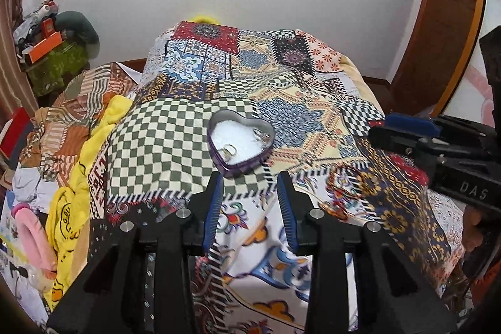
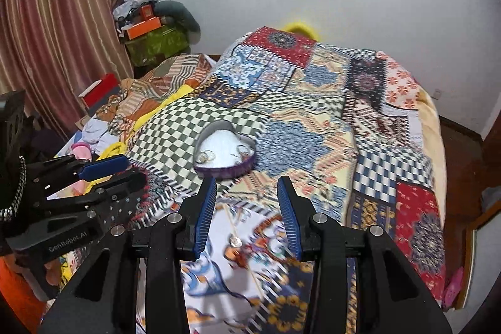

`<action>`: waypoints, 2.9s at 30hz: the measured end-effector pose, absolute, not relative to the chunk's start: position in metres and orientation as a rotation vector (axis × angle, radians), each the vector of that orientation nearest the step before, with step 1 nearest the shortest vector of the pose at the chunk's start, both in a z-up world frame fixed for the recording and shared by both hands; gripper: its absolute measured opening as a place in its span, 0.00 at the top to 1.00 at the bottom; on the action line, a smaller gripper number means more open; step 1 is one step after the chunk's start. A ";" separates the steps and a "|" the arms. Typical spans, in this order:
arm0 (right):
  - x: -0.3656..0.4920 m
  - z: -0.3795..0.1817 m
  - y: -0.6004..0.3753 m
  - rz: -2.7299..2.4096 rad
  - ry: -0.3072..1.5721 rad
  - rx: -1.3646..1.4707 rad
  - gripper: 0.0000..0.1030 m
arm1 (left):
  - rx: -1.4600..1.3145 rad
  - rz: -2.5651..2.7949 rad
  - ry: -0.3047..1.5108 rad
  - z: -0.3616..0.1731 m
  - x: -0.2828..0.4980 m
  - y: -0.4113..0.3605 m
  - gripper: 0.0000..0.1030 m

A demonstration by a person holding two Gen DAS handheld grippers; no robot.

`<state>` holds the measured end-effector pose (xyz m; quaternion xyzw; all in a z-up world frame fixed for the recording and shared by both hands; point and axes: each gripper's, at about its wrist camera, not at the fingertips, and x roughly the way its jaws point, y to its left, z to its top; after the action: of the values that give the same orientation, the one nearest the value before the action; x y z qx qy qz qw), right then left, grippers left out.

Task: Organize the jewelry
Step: 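Withdraw both tools and close the right tool on a silver ring, then grasp a red string bracelet with the left tool while the right tool holds the ring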

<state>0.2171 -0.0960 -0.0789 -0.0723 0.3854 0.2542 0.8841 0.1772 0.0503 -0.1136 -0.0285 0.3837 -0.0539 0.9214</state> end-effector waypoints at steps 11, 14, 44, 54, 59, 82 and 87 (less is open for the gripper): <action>0.208 -0.078 -0.155 0.441 0.787 -0.129 0.61 | -0.035 -0.171 0.827 -0.126 0.176 0.012 0.66; 0.208 -0.084 -0.171 0.424 0.803 -0.106 0.60 | -0.018 -0.183 0.838 -0.132 0.178 0.001 0.66; 0.237 -0.172 -0.171 0.490 0.942 -0.102 0.61 | 0.018 -0.270 0.935 -0.187 0.186 -0.047 0.66; 0.236 -0.176 -0.175 0.490 0.918 -0.092 0.81 | -0.012 -0.279 0.922 -0.189 0.189 -0.046 0.67; 0.232 -0.171 -0.174 0.497 0.908 -0.093 0.81 | -0.003 -0.259 0.909 -0.190 0.189 -0.047 0.76; 0.205 -0.153 -0.173 0.544 0.889 -0.061 0.81 | -0.052 -0.274 0.898 -0.190 0.192 -0.049 1.00; 0.199 -0.147 -0.168 0.553 0.879 -0.069 0.81 | -0.062 -0.279 0.853 -0.173 0.181 -0.044 1.00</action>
<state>0.1986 -0.1681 -0.1470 -0.0332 0.4200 0.2640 0.8676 0.1813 -0.0445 -0.1729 -0.0300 0.4121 -0.1347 0.9006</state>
